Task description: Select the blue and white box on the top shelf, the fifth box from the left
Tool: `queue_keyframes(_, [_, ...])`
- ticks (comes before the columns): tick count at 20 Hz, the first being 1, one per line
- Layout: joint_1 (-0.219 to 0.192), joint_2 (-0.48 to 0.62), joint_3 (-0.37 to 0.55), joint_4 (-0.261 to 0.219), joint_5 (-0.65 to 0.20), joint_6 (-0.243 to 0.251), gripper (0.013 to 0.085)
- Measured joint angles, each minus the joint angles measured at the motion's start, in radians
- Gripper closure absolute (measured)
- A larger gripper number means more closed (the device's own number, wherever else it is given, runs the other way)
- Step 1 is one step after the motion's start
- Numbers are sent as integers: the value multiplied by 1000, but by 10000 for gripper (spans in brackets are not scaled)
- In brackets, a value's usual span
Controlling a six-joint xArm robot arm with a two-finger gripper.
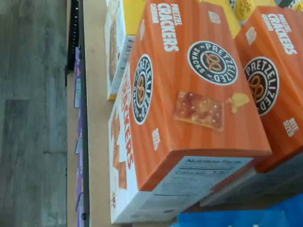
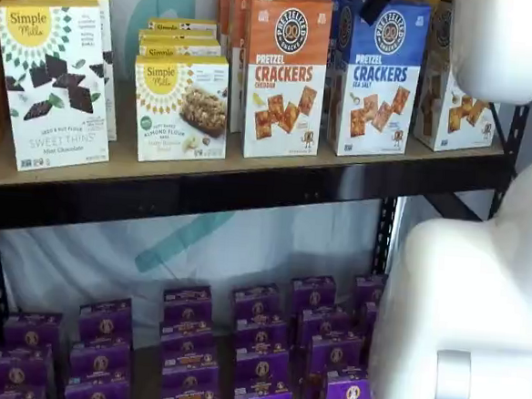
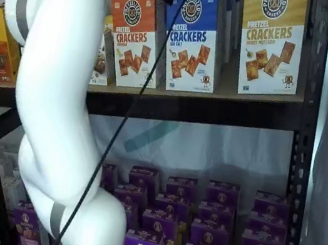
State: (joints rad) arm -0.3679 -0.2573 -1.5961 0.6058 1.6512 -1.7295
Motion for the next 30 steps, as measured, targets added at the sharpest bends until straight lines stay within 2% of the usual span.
queue_keyframes(5, [3,7,3,-10,-24,-8,130])
queue_keyframes(12, [21,21,0,-71,-49,-23,130])
queue_keyframes(21, [47,126,-161,-156,124,-2,130])
queue_keyframes(30, [108,147,-184,-259,118,17,130])
